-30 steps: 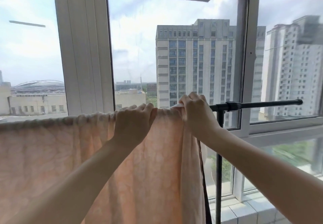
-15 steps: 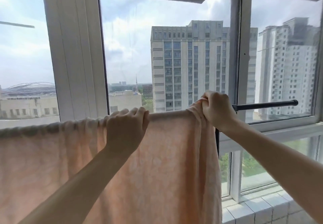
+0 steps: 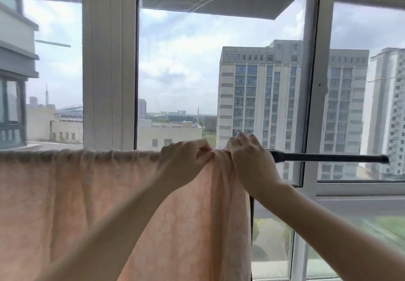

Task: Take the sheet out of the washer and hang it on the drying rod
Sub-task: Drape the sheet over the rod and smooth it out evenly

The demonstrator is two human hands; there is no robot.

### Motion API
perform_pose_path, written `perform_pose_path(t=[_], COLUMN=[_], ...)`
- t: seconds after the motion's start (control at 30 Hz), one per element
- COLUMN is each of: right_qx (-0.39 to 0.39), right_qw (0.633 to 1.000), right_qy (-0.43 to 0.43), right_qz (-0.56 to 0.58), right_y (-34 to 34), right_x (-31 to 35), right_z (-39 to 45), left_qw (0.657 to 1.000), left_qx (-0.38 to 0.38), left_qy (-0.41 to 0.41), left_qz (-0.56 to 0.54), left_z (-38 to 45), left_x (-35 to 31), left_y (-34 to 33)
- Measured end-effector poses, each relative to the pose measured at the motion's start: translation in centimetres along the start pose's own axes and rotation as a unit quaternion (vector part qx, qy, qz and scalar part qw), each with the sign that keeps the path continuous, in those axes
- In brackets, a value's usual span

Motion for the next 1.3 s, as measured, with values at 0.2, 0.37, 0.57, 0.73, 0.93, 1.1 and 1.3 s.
perform_pose_path(t=[0.2,0.37,0.57,0.73,0.93,1.1,1.3], right_qx=[0.000,-0.036,0.051,0.081,0.073,0.048,-0.023], right_qw=[1.000,0.991,0.984,0.983,0.988,0.989,0.991], right_qy=[0.020,-0.080,-0.159,-0.148,-0.048,0.029,0.013], right_qz=[0.015,0.103,0.065,0.075,0.125,0.140,0.132], right_y=[1.0,1.8,0.4,0.6,1.2,0.6,-0.3], right_x=[-0.5,-4.2,-10.2,-11.9,-9.6,-6.2,-4.5], right_z=[1.2,3.4,1.4,0.0,-0.6,-0.4,-0.4], left_qw=[0.996,0.996,0.996,0.996,0.995,0.994,0.993], left_qx=[0.072,0.065,0.055,0.038,0.011,-0.009,-0.043], left_qy=[0.055,0.050,0.059,0.086,0.098,0.104,0.106], left_qz=[0.009,0.044,0.022,-0.005,-0.029,-0.032,-0.013], left_z=[0.4,0.0,0.2,0.4,0.7,0.6,-0.1], left_x=[-0.5,-0.3,-0.3,0.3,-0.1,0.3,-0.4], left_y=[1.4,1.3,0.9,0.5,0.0,-0.1,0.3])
Point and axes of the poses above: each hand's wrist, its own z-axis towards the middle knuckle, its own y-axis out of the back of the hand, x = y × z, the point moved 1 cm from there along z, towards the middle knuckle, and after that the axes turned 6 degrees about -z, right-handed, at the moved point
